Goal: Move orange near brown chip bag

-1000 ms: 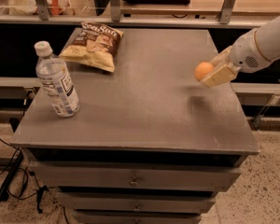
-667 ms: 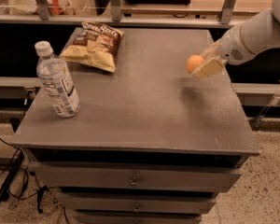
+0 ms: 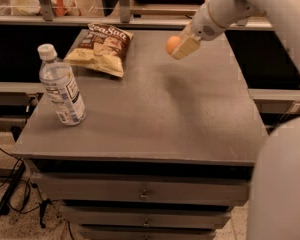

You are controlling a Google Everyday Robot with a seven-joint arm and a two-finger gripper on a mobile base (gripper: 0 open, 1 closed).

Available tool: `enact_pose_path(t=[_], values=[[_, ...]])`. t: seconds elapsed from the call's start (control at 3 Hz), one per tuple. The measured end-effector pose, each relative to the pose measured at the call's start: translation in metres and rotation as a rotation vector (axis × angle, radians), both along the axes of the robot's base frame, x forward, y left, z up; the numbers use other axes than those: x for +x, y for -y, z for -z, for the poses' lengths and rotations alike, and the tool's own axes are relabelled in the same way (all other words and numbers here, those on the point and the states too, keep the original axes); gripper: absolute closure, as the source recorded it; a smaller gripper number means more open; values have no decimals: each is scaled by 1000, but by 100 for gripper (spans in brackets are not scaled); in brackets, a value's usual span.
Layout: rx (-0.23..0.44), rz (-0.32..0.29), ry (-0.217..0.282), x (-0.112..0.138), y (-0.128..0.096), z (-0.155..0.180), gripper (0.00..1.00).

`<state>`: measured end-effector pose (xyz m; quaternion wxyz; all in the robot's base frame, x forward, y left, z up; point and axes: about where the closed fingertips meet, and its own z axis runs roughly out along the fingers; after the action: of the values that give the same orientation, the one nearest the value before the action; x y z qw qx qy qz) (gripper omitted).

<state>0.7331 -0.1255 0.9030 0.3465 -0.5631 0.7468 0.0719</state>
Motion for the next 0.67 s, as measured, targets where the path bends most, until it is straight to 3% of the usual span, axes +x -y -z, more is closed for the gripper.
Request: enact_pose_path(t=[0.67], values=[[-24,-82,12,57,-70,25,100]])
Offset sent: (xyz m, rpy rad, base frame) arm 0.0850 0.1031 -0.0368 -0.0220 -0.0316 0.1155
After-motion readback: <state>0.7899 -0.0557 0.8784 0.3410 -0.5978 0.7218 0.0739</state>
